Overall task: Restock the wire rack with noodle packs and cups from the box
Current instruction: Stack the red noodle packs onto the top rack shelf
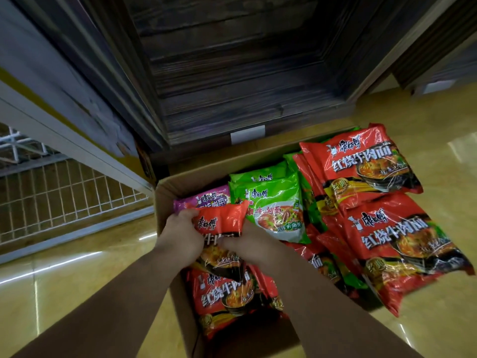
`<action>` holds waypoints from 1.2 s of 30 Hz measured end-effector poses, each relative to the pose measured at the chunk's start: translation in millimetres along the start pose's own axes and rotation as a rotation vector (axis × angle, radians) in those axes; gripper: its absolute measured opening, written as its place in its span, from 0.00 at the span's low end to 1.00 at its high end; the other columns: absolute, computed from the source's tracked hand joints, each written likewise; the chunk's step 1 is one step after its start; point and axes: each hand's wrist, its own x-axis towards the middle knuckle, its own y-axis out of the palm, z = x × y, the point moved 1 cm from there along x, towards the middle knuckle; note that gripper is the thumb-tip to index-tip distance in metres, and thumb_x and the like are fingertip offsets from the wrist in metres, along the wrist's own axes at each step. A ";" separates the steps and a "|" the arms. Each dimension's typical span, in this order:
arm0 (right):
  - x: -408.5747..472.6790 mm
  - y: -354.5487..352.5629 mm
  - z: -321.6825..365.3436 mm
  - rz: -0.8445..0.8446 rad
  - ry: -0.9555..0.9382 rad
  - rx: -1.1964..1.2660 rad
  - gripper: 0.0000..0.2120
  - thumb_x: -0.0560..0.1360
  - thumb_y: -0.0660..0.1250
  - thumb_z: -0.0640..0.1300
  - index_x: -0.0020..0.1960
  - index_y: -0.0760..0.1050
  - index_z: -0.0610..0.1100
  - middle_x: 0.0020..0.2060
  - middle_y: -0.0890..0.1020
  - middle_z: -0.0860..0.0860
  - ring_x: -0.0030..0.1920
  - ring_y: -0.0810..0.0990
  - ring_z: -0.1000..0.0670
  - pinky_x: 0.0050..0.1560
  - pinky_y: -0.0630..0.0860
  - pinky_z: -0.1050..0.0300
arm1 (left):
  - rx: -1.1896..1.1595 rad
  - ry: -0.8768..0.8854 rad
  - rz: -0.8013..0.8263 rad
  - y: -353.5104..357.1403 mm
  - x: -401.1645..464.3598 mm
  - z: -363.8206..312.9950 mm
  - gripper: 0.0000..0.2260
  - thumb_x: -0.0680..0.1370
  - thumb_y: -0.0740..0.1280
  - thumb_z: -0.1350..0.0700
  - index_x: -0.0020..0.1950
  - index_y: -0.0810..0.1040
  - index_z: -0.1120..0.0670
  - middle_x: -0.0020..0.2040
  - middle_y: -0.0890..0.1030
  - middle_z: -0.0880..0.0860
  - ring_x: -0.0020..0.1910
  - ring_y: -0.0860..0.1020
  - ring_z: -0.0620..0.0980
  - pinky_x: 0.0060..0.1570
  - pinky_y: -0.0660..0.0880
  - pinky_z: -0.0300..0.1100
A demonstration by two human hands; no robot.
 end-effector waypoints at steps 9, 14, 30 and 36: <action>-18.9 -41.7 -19.8 0.088 0.126 0.308 0.11 0.73 0.73 0.46 0.53 0.77 0.55 0.54 0.82 0.52 0.54 0.79 0.49 0.61 0.72 0.45 | -0.285 -0.071 0.015 11.6 -2.9 2.5 0.27 0.82 0.59 0.55 0.79 0.52 0.46 0.65 0.74 0.56 0.60 0.75 0.56 0.59 0.73 0.49; -25.3 -31.5 -32.5 0.223 0.241 0.174 0.17 0.70 0.74 0.45 0.57 0.77 0.52 0.58 0.82 0.50 0.60 0.79 0.45 0.65 0.72 0.42 | -0.440 -0.315 0.096 23.6 1.4 8.7 0.29 0.81 0.52 0.35 0.71 0.69 0.56 0.60 0.80 0.60 0.59 0.78 0.60 0.65 0.71 0.52; -36.5 -20.9 -46.2 0.220 0.093 -0.088 0.19 0.70 0.73 0.39 0.57 0.76 0.55 0.55 0.82 0.52 0.58 0.80 0.50 0.66 0.73 0.46 | -0.310 -0.349 0.527 22.3 -10.8 11.6 0.35 0.58 0.81 0.49 0.63 0.75 0.53 0.57 0.83 0.55 0.57 0.79 0.54 0.61 0.74 0.52; -46.5 -31.3 -56.4 0.197 0.081 -0.036 0.20 0.71 0.74 0.37 0.56 0.73 0.56 0.50 0.81 0.55 0.52 0.79 0.53 0.58 0.75 0.55 | -0.100 -0.258 0.596 30.8 -13.4 11.7 0.43 0.51 0.86 0.46 0.64 0.77 0.54 0.61 0.82 0.52 0.63 0.77 0.53 0.67 0.70 0.49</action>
